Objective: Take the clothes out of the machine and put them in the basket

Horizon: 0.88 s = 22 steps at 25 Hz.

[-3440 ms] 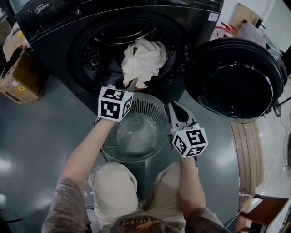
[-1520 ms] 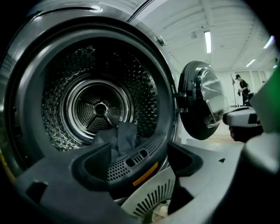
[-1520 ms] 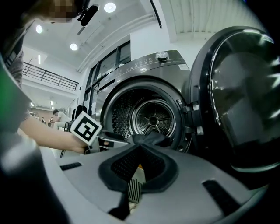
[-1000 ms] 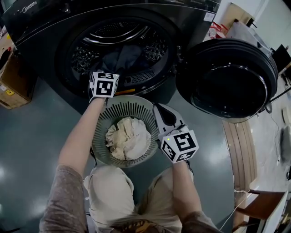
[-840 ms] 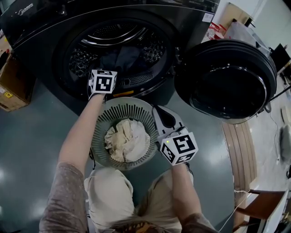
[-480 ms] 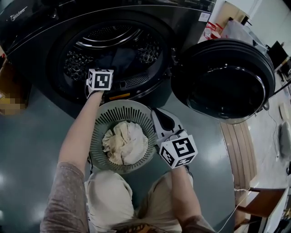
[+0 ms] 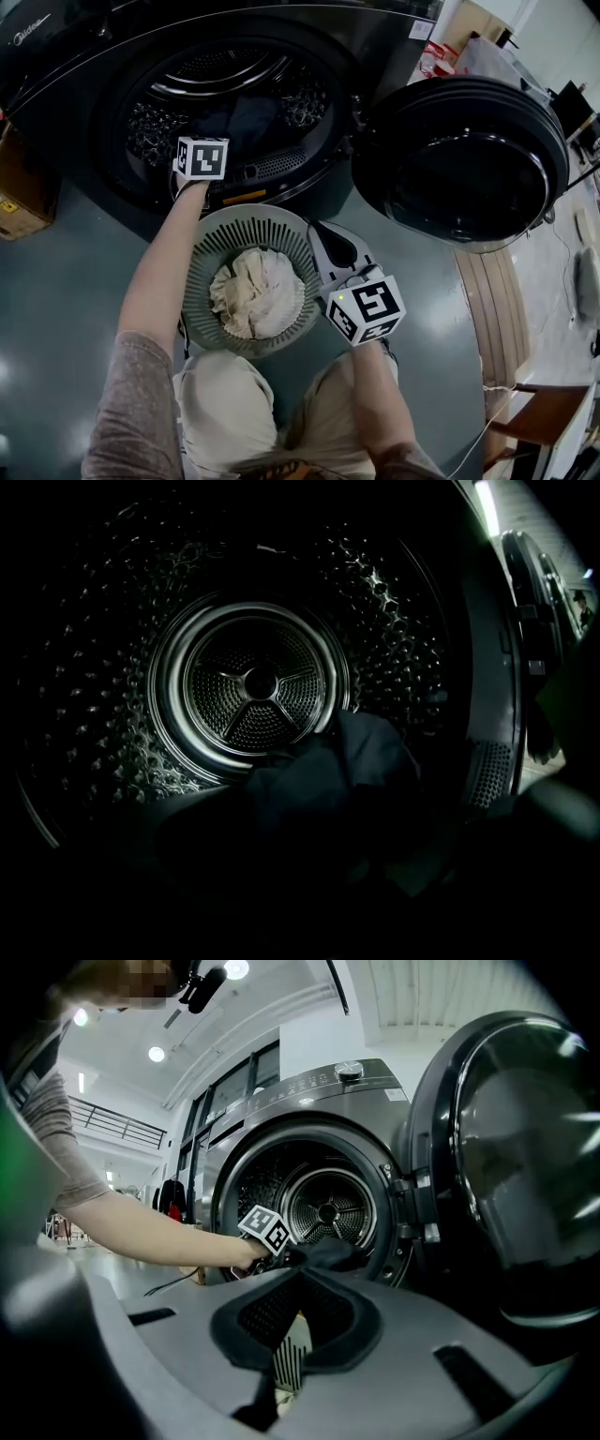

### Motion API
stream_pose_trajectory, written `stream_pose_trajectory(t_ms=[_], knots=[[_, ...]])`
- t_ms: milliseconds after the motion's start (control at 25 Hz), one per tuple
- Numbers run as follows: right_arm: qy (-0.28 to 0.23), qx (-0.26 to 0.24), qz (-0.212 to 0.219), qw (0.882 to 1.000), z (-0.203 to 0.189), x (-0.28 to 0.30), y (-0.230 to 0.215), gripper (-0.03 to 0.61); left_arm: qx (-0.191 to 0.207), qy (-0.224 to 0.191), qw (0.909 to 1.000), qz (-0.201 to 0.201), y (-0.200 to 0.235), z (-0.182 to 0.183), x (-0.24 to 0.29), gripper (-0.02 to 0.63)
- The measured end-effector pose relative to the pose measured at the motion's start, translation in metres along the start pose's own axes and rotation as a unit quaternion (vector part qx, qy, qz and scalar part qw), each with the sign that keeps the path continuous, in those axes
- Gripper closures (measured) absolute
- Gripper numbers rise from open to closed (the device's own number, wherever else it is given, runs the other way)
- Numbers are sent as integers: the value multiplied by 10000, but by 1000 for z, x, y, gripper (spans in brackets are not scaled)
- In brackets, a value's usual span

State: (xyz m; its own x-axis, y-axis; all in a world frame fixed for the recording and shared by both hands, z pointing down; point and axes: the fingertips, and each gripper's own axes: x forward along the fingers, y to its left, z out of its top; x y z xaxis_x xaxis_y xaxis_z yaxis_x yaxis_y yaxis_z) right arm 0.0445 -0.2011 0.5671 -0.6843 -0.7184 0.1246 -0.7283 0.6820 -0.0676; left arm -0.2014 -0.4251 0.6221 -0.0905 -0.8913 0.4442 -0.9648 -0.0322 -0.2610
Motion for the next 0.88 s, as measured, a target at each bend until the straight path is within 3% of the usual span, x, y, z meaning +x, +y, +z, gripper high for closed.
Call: stream_pose_trajectory(t_ms=[160,400,600,880], knots=[[-4,-14,-15,10000,0,-2,-1,581,151,83,9998,22,0,-3,-1,298],[4,-81,-41,10000,1,-7,0,581,478,64,9987,168,-2,-4,-6,578],[11,-146,-71,9999,1,-9,-3,581,-42,-135,9994,-315,-18,1,-27,588],[17,-126,27,9999,-5,-4,-1,581,-73,-513,9939,-977,-47,-8,-109,588]])
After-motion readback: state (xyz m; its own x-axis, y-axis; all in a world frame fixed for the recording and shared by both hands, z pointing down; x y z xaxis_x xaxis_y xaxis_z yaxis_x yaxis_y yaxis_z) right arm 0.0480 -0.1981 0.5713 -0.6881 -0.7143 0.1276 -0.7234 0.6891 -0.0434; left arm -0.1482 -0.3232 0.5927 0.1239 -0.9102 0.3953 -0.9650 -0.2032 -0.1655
